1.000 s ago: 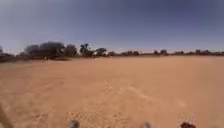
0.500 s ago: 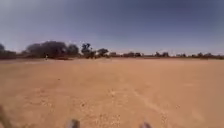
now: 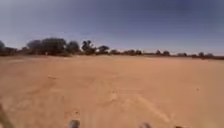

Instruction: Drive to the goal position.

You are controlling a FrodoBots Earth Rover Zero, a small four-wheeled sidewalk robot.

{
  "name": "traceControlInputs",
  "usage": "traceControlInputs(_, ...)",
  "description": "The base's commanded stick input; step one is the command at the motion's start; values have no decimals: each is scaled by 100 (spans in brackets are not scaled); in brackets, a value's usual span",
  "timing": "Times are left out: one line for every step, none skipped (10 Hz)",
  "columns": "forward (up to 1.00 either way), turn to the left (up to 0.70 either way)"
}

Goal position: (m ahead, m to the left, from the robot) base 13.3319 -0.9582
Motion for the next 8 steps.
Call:
traceControlInputs(50, -1)
traceControlInputs(50, -1)
traceControlInputs(50, -1)
traceControlInputs(50, -1)
traceControlInputs(50, -1)
traceControlInputs(50, -1)
traceControlInputs(50, -1)
traceControlInputs(50, -1)
